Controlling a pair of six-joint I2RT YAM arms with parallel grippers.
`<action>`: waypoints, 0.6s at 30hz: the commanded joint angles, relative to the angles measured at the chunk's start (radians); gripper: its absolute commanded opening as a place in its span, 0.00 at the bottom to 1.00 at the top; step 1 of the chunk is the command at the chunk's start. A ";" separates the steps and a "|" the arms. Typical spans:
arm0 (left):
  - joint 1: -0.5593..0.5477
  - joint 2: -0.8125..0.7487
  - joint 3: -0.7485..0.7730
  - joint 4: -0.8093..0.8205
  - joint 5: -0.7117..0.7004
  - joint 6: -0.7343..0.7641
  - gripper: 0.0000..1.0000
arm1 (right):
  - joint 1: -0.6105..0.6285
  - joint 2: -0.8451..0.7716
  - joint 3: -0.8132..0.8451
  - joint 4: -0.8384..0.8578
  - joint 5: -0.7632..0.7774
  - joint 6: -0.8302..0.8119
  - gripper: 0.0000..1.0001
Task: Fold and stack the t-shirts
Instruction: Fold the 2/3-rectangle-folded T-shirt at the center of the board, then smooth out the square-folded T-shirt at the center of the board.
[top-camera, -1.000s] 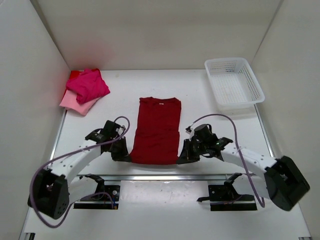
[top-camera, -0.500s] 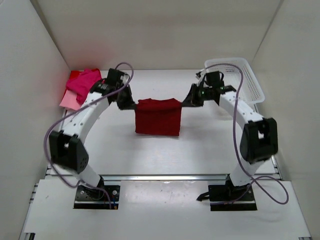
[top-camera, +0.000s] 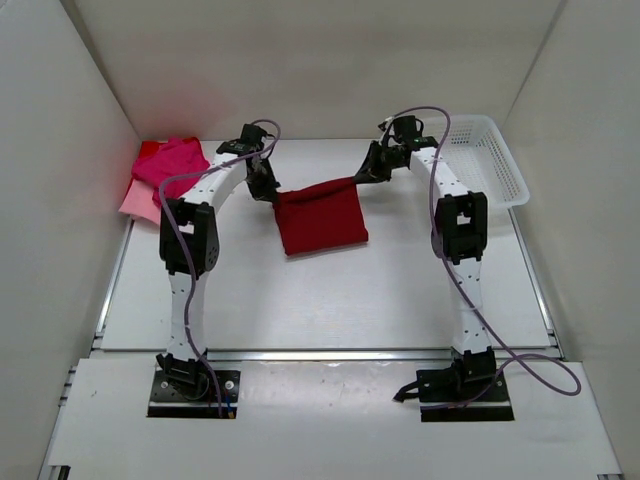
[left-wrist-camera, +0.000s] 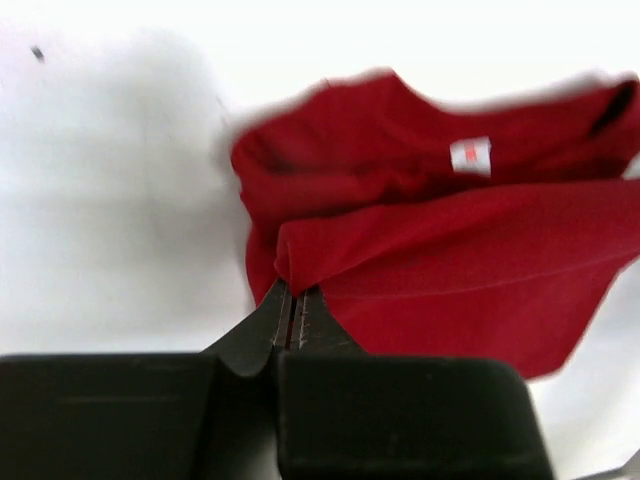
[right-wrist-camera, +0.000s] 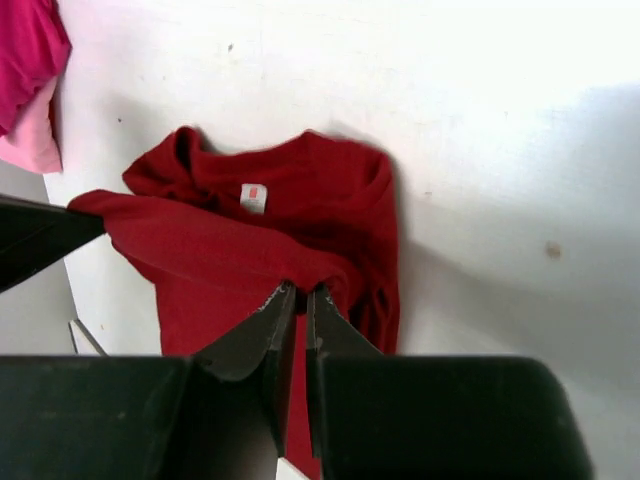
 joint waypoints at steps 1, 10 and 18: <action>0.047 0.011 0.099 -0.014 -0.067 -0.029 0.00 | -0.028 0.072 0.185 -0.025 -0.003 0.021 0.04; 0.097 -0.181 -0.172 0.189 -0.104 -0.095 0.73 | -0.032 0.220 0.586 -0.247 0.015 -0.025 0.31; 0.003 -0.204 -0.098 0.210 -0.054 -0.081 0.27 | -0.015 0.174 0.609 -0.223 -0.060 -0.036 0.03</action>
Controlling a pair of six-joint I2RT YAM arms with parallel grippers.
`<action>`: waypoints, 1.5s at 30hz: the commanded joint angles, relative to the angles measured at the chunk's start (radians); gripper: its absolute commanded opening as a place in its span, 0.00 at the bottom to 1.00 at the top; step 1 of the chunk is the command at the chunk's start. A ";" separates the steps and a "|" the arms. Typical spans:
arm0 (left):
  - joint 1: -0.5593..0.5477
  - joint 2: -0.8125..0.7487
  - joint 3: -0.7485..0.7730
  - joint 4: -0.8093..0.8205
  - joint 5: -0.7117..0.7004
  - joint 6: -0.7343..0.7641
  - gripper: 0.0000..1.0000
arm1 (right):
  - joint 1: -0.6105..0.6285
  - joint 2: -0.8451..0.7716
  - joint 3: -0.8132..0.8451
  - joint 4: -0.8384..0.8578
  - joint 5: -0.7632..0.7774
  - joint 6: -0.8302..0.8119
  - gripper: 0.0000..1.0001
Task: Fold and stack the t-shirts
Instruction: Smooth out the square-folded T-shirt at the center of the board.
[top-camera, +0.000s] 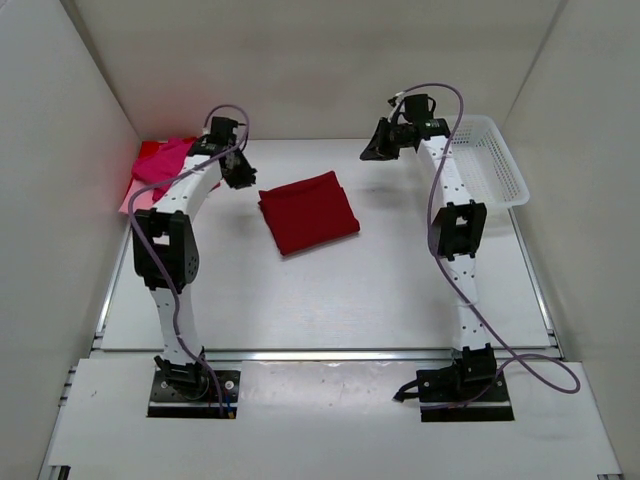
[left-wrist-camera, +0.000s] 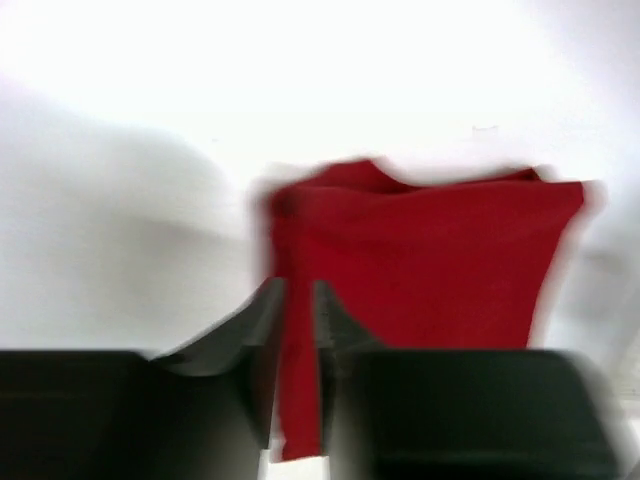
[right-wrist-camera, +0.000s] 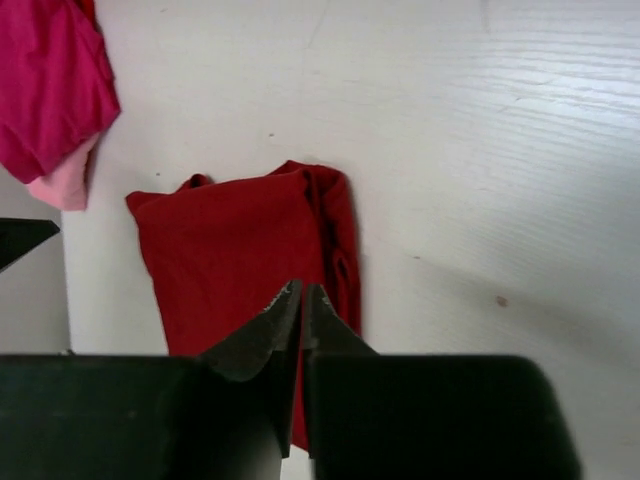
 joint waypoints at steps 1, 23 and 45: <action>-0.129 0.005 0.093 0.046 0.080 0.006 0.21 | 0.040 -0.042 0.036 0.008 -0.079 -0.004 0.00; 0.010 0.110 -0.149 0.340 0.191 -0.055 0.32 | 0.100 0.204 0.039 0.154 -0.114 0.132 0.00; -0.098 -0.144 -0.627 0.451 0.338 -0.116 0.24 | 0.180 0.027 0.039 -0.283 0.048 -0.077 0.00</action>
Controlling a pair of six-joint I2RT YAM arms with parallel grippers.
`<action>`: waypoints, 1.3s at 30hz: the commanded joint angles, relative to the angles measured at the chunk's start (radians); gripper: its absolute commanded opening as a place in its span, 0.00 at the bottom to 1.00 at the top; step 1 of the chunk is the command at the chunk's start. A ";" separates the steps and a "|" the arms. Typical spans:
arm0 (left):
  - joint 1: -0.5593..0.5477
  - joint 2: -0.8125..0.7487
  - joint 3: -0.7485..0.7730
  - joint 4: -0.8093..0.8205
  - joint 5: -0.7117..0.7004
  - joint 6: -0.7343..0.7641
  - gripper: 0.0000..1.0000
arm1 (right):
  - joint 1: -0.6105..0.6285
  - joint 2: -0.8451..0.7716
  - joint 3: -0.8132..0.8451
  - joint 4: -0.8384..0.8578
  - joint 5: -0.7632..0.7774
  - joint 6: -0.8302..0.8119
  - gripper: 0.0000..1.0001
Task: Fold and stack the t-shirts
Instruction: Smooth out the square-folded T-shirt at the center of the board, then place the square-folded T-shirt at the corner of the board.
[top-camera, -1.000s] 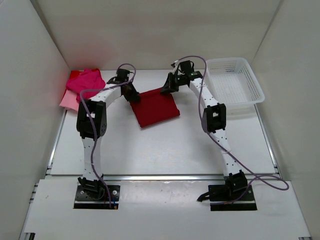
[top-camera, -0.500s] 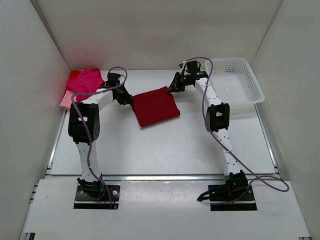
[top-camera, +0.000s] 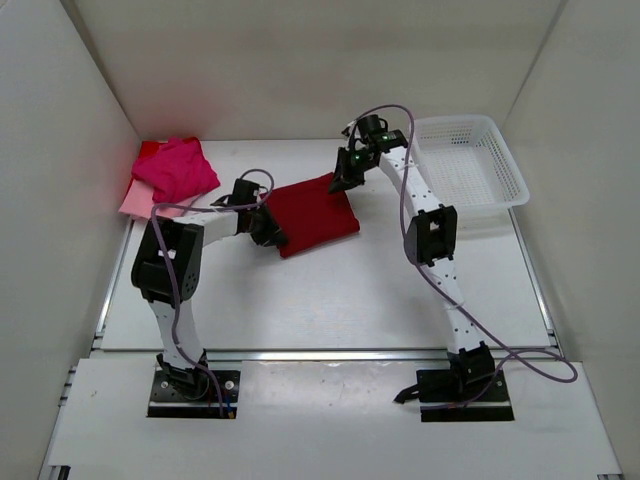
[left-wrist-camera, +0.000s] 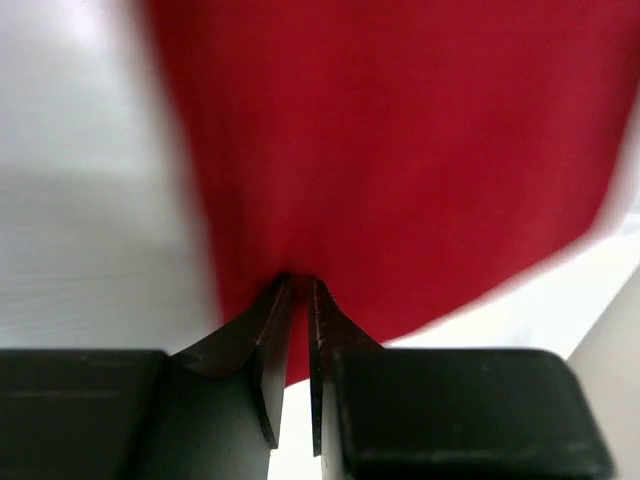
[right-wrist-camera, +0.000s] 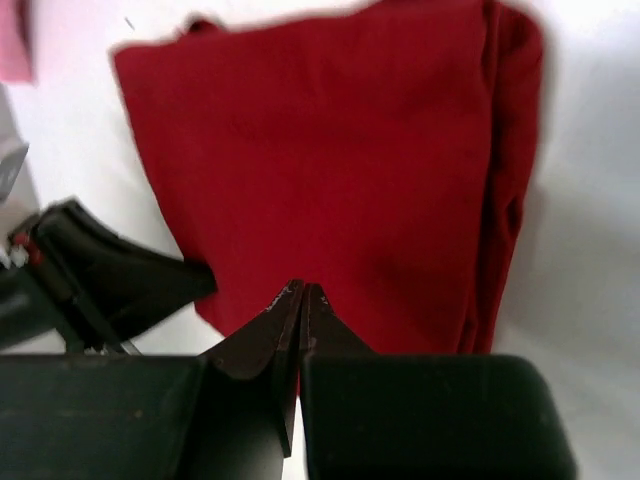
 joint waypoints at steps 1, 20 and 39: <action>0.042 -0.010 -0.041 -0.009 0.039 0.018 0.23 | 0.018 -0.034 0.021 -0.141 0.082 -0.057 0.00; 0.038 -0.309 -0.056 -0.167 -0.035 0.184 0.07 | -0.094 -0.656 -0.076 -0.279 0.252 -0.051 0.00; 0.129 -0.323 -0.047 -0.103 0.070 0.237 0.46 | 0.094 -1.361 -1.504 0.499 0.259 -0.058 0.31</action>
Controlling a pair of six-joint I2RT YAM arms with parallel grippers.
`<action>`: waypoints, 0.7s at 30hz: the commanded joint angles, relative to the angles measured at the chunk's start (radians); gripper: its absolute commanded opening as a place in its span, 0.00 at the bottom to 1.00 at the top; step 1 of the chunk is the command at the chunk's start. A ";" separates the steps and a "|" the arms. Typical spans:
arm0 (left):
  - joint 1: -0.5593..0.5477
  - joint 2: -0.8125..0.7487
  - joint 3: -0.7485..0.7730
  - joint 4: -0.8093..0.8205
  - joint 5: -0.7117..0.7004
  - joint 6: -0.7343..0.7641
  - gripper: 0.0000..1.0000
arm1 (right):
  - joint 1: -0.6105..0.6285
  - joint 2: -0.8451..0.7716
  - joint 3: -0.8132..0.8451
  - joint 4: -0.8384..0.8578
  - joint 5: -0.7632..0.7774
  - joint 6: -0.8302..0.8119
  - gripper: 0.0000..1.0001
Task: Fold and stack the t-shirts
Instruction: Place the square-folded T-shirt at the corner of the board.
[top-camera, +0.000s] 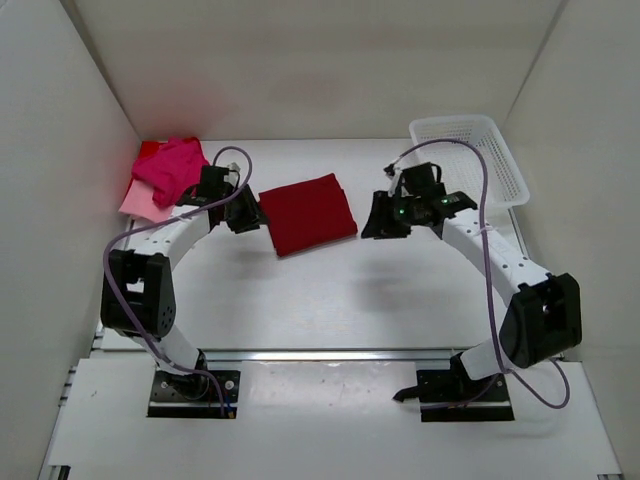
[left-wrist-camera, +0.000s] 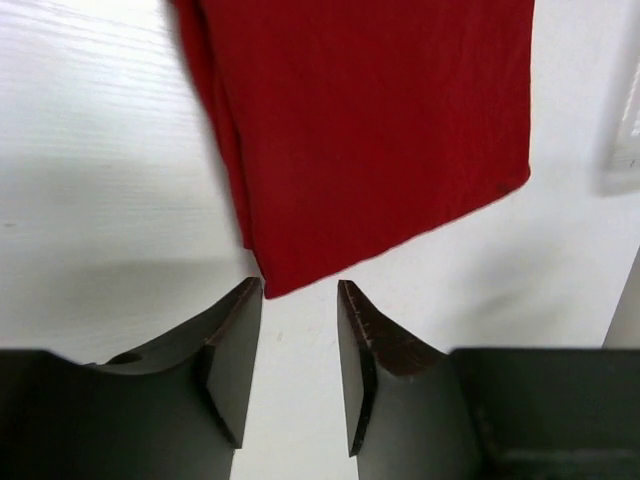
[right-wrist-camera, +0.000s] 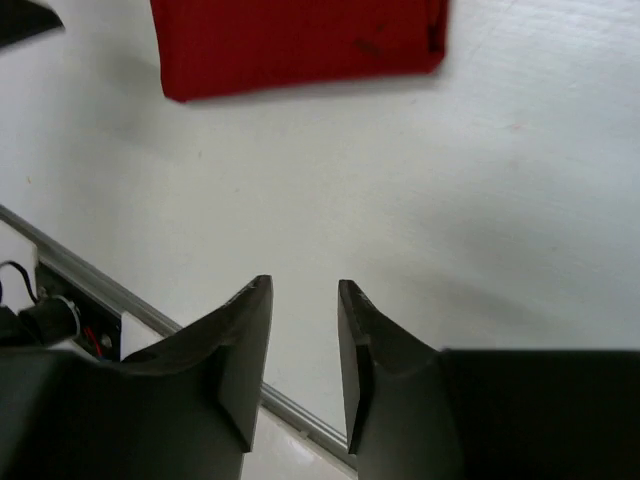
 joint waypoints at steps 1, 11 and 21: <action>0.041 -0.092 -0.037 0.059 0.059 0.010 0.47 | 0.082 -0.071 0.095 0.027 0.045 -0.081 0.38; -0.013 -0.327 -0.176 -0.032 0.011 0.039 0.99 | 0.033 -0.262 -0.262 0.089 0.009 -0.094 0.90; 0.042 -0.413 -0.350 0.094 0.013 0.042 0.99 | 0.069 -0.290 -0.353 0.111 0.016 -0.114 0.95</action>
